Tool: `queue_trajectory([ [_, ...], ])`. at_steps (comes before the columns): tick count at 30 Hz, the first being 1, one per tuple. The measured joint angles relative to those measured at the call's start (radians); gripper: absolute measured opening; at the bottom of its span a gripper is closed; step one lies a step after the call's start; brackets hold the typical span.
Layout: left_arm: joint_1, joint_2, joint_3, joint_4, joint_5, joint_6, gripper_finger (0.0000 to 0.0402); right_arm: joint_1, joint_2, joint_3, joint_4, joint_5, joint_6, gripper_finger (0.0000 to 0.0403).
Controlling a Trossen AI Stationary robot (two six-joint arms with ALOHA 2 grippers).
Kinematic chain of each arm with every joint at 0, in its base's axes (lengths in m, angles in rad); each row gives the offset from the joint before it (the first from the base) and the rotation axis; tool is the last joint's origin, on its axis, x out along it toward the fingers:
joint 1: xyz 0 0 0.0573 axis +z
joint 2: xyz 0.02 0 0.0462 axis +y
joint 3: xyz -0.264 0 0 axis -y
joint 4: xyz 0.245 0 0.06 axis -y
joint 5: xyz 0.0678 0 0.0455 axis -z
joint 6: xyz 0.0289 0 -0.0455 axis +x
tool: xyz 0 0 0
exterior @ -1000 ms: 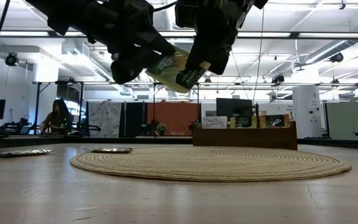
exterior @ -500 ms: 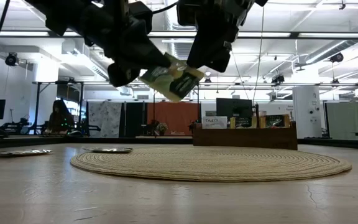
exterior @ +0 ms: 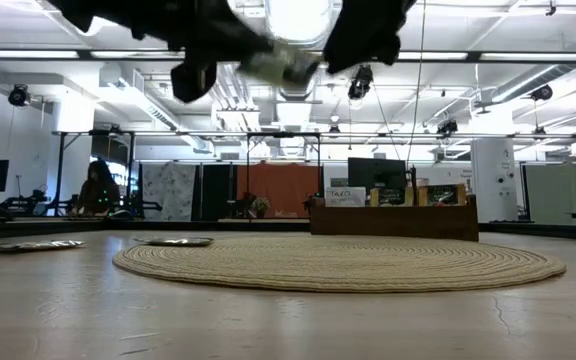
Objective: Pick & Place Tea
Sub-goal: Put the lemon tea bag into the middle section of the wooden organizer
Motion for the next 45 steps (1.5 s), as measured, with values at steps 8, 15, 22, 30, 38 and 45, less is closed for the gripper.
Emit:
queue_trajectory([
  [8, 0.022, -0.066, -0.219, 0.585, -0.053, -0.057, 0.0007, 0.0, -0.248, -0.224, 0.34, 0.002, 0.095, 0.0151],
  [15, 0.028, -0.022, -0.314, 0.891, -0.154, -0.092, 0.0009, -0.002, -0.314, -0.374, 0.666, -0.006, 0.255, 0.0156],
  [22, 0.033, 0.055, -0.215, 0.89, -0.141, -0.051, 0.0009, -0.002, -0.209, -0.373, 0.784, -0.009, 0.31, 0.0157],
  [30, 0.04, 0.086, -0.18, 0.89, -0.074, -0.058, 0.001, 0.0, -0.136, -0.298, 0.784, -0.016, 0.282, 0.0157],
  [38, 0.047, 0.086, -0.18, 0.89, -0.076, -0.038, 0.001, 0.0, -0.137, -0.272, 0.698, -0.067, 0.268, 0.0129],
  [45, 0.048, 0.086, -0.18, 0.89, -0.075, -0.036, 0.0011, 0.001, -0.137, -0.275, 0.709, -0.075, 0.274, 0.0093],
])
